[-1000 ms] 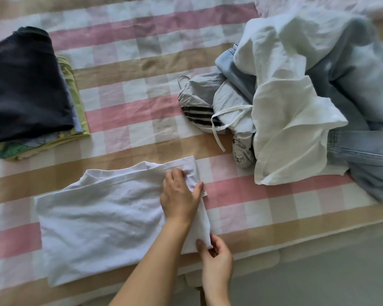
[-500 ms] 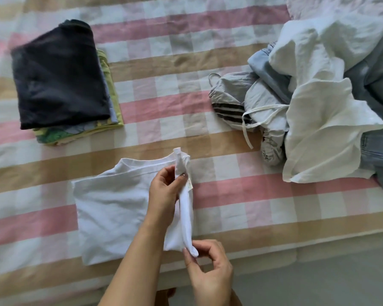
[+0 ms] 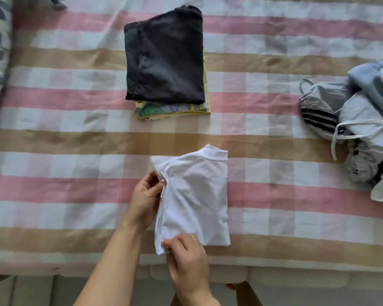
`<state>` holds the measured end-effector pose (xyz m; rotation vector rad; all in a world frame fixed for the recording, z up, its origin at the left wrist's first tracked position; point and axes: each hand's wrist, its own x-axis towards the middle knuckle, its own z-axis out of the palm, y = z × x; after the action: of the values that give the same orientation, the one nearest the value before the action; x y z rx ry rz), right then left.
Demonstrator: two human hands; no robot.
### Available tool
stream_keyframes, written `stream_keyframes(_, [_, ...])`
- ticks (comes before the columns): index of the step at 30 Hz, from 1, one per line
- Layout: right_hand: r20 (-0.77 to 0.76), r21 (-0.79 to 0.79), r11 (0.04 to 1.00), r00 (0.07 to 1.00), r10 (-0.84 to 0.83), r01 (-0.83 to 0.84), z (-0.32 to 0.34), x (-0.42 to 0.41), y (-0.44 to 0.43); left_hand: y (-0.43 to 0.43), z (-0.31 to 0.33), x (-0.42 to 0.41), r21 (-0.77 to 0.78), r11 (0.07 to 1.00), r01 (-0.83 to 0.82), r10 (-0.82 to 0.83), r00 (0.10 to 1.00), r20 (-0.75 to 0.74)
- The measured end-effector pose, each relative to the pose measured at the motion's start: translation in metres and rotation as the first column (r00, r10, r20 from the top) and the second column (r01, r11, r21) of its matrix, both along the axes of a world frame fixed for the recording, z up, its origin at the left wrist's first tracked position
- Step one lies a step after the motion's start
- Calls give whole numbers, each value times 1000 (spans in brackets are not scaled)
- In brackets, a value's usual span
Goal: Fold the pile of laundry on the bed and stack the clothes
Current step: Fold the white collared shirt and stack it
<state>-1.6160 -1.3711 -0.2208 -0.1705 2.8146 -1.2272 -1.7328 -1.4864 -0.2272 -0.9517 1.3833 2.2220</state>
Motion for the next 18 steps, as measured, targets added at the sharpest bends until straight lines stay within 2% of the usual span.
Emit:
stream_keyframes(2, [92,30,996,993,76,-79,-3,-3,-1,-1,-7,0,-116,993,4,-4,1000,-2])
stream_keyframes(4, [133,33,996,988,81,-86,-2,-10,5,-2,-11,4,-362,932,6,-24,999,-45])
stream_keyframes(6, [105,15,995,989,-102,101,-2,-21,19,-2,-11,14,-589,808,-13,-39,996,-75])
stream_keyframes(8, [110,36,918,912,-396,395,-1,-38,37,1,-11,29,-709,705,22,-62,998,-31])
stream_keyframes(10, [264,44,832,797,-543,553,-4,-56,56,7,-12,39,-750,650,119,-108,992,63])
stream_keyframes(12, [467,8,829,731,-497,559,-9,-73,68,13,-15,42,-751,637,174,-128,984,120])
stream_keyframes(13, [518,-8,841,721,-460,541,-12,-79,70,14,-15,40,-741,648,175,-118,985,130])
stream_keyframes(15, [545,-14,853,719,-431,522,-18,-90,73,15,-15,33,-723,667,179,-118,984,135])
stream_keyframes(18, [555,37,817,668,-495,575,-25,-104,77,10,-15,23,-712,674,195,-150,981,127])
